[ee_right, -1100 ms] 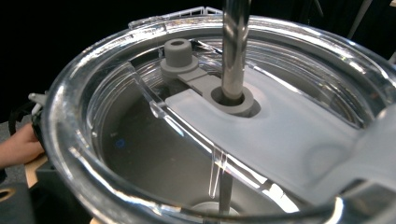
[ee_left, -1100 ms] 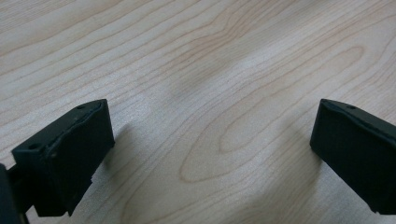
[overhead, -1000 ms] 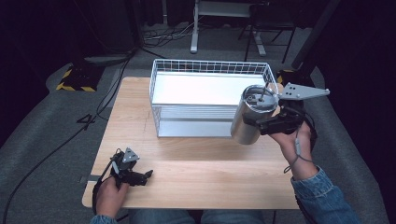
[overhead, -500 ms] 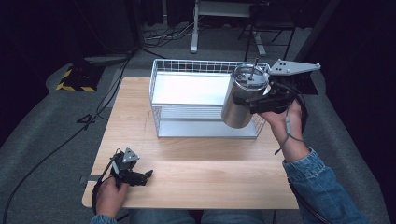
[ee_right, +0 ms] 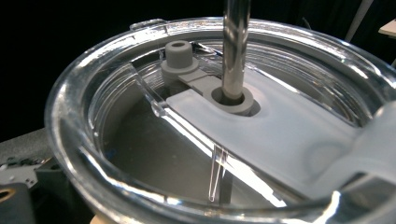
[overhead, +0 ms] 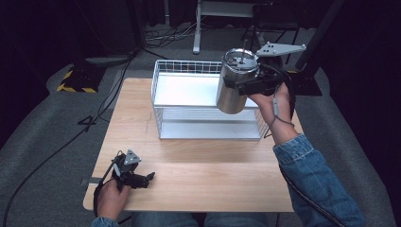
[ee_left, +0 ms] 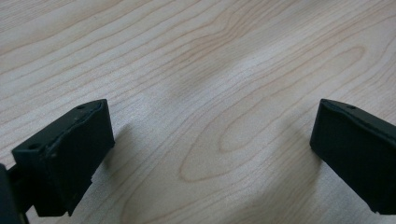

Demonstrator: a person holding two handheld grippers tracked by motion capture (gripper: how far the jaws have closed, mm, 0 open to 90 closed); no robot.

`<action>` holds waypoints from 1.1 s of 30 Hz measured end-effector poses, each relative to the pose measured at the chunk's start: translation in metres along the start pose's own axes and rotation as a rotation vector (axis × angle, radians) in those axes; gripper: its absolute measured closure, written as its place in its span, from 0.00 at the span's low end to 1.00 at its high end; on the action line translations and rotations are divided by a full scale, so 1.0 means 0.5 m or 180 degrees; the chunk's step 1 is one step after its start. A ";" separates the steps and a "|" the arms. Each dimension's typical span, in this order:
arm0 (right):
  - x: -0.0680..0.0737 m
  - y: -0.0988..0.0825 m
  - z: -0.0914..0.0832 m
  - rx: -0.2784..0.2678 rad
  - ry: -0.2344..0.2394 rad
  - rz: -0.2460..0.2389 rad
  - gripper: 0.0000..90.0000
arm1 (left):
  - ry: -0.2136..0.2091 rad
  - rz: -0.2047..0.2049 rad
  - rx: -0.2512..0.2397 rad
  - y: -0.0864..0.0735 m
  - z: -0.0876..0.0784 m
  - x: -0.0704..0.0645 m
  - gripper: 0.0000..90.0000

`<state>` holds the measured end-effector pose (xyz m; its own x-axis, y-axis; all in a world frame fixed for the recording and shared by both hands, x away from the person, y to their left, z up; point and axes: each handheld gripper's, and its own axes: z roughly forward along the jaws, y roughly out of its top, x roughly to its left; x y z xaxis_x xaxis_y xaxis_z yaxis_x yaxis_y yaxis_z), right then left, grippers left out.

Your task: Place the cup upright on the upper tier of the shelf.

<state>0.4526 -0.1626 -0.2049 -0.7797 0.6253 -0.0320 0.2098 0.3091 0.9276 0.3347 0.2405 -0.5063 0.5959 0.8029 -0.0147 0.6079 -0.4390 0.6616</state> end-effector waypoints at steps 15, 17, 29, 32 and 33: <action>-0.045 0.030 0.091 -0.0043 -0.0070 0.0130 0.04 | -0.0001 -0.0007 -0.0001 0.000 0.000 0.000 0.00; -0.048 0.031 0.104 -0.0044 -0.0090 0.0113 0.04 | -0.0006 -0.0027 -0.0005 0.000 0.000 -0.001 0.00; -0.065 0.022 0.158 -0.0015 -0.0106 0.0230 0.04 | -0.0004 -0.0011 0.0001 0.000 0.000 0.000 0.00; -0.067 0.017 0.167 0.0006 -0.0094 0.0242 0.04 | -0.0004 -0.0009 -0.0001 0.000 0.000 0.000 0.00; -0.067 0.017 0.167 0.0006 -0.0094 0.0242 0.04 | -0.0004 -0.0009 -0.0001 0.000 0.000 0.000 0.00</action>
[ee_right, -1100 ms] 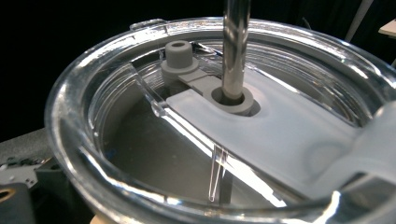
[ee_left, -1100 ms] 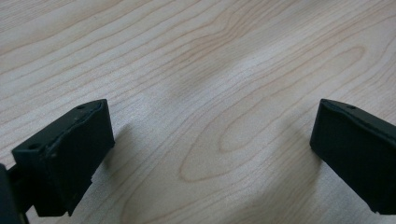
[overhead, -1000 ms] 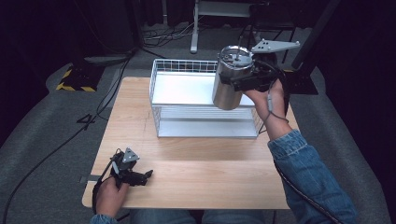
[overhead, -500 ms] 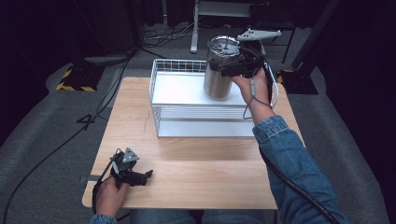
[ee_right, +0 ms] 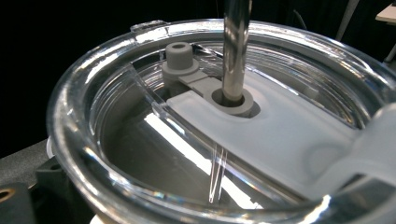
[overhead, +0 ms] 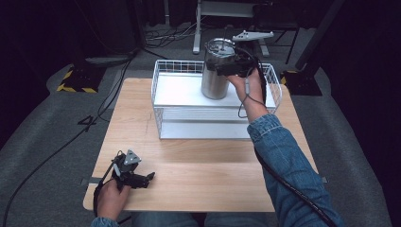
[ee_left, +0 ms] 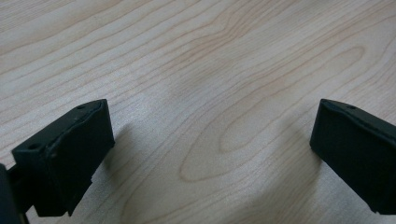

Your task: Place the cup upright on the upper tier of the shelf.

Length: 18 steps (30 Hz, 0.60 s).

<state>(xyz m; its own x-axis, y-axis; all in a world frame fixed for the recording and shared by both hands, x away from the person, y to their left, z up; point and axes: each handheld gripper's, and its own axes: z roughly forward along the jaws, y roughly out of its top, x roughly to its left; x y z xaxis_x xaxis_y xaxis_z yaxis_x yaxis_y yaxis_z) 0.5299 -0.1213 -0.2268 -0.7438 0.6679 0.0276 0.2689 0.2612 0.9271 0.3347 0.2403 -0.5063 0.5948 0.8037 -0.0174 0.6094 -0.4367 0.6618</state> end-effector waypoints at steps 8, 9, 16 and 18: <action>-0.006 -0.007 0.009 0.0033 -0.0004 0.0016 0.04 | 0.0000 0.0002 0.0000 0.000 0.000 0.000 0.00; -0.006 -0.007 0.009 0.0034 -0.0009 0.0018 0.04 | 0.0000 -0.0002 0.0002 0.000 0.000 0.000 0.00; -0.003 -0.007 0.013 0.0041 0.0003 -0.0063 0.04 | 0.0000 0.0001 0.0000 0.000 0.000 0.000 0.00; -0.004 -0.008 0.013 0.0026 0.0005 -0.0078 0.04 | 0.0000 0.0000 0.0000 0.000 0.000 0.000 0.00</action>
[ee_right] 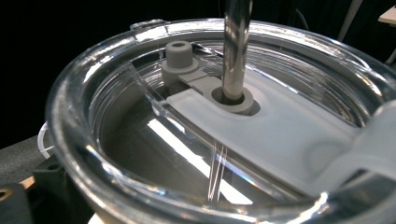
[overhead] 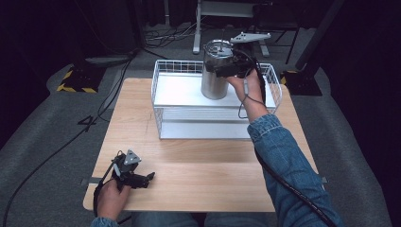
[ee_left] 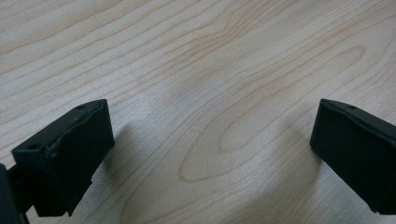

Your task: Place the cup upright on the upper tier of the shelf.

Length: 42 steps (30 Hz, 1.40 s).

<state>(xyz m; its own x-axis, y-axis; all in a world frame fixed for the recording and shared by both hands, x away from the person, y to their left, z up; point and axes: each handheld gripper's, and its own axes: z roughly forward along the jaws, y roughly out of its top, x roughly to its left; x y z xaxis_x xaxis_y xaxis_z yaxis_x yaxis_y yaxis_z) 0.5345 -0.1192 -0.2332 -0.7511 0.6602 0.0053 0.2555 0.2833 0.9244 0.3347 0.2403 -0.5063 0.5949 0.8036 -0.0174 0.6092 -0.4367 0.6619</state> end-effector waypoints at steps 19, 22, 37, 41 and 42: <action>-0.004 -0.008 -0.008 -0.0055 0.0022 0.0044 0.00 | 0.0007 -0.0008 0.0001 0.000 0.000 0.000 0.00; -0.005 -0.010 -0.018 -0.0070 0.0032 0.0040 0.00 | -0.0001 -0.0021 -0.0001 0.000 0.000 -0.001 0.00; -0.015 -0.020 -0.104 -0.0063 0.0016 0.0019 0.00 | 0.0001 0.0008 0.0006 0.000 0.000 0.000 0.00; -0.013 -0.026 -0.153 -0.0096 0.0043 -0.0013 0.00 | 0.0000 0.0008 0.0006 0.000 0.000 0.000 0.00; -0.013 -0.026 -0.153 -0.0096 0.0043 -0.0013 0.00 | 0.0000 0.0008 0.0006 0.000 0.000 0.000 0.00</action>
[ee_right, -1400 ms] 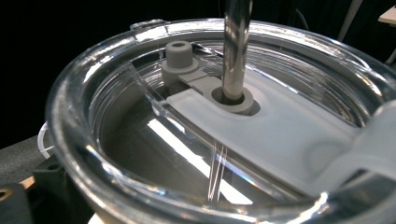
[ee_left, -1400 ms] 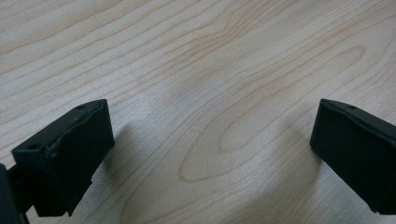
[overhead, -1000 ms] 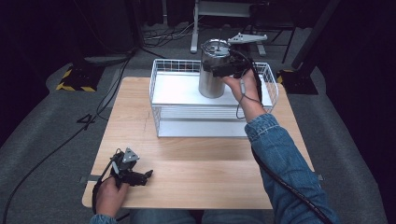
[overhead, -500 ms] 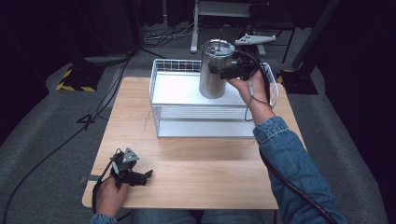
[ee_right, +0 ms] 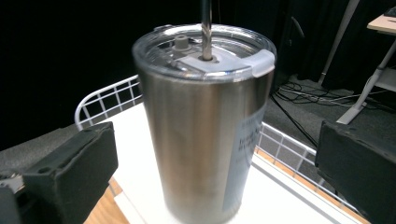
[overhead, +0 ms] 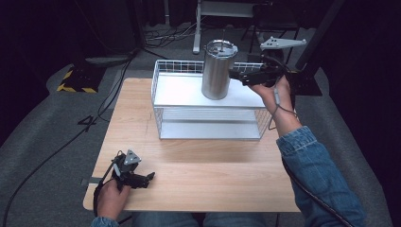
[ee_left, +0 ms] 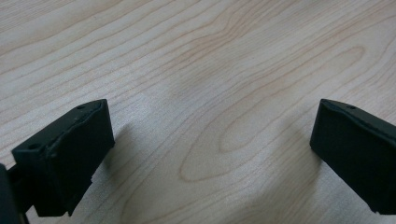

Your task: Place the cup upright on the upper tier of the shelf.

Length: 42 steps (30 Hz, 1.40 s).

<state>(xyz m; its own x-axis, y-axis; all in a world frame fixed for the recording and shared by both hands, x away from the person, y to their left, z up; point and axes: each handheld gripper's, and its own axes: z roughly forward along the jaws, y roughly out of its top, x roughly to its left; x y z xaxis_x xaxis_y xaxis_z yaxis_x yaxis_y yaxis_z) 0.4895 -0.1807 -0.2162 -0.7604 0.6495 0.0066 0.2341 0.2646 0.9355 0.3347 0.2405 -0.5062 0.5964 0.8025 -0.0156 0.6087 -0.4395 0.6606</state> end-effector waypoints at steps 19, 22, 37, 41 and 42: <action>0.017 -0.075 -0.173 0.0060 -0.0019 -0.0085 0.00 | 0.0001 0.0002 0.0000 0.000 0.000 0.000 0.00; 0.014 -0.097 -0.199 0.0097 -0.0076 -0.0084 0.00 | 0.0001 -0.0002 -0.0001 0.000 0.000 0.000 0.00; 0.017 -0.197 -0.250 0.0445 -0.0284 -0.0092 0.00 | 0.0014 -0.0024 -0.0013 0.002 0.003 0.001 0.00; 0.017 -0.222 -0.251 0.0517 -0.0287 -0.0030 0.00 | 0.0013 -0.0024 -0.0013 0.002 0.003 0.001 0.00; 0.016 -0.239 -0.250 0.0583 -0.0295 0.0001 0.00 | 0.0014 -0.0025 -0.0013 0.002 0.003 0.001 0.00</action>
<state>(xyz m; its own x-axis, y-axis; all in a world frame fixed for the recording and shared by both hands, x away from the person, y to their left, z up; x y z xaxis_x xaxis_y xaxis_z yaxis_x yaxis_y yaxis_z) 0.3796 -0.2963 -0.2840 -0.7033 0.7101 -0.0335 0.3471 0.3842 0.8555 0.3364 0.2396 -0.5065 0.5895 0.8076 -0.0175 0.6110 -0.4316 0.6636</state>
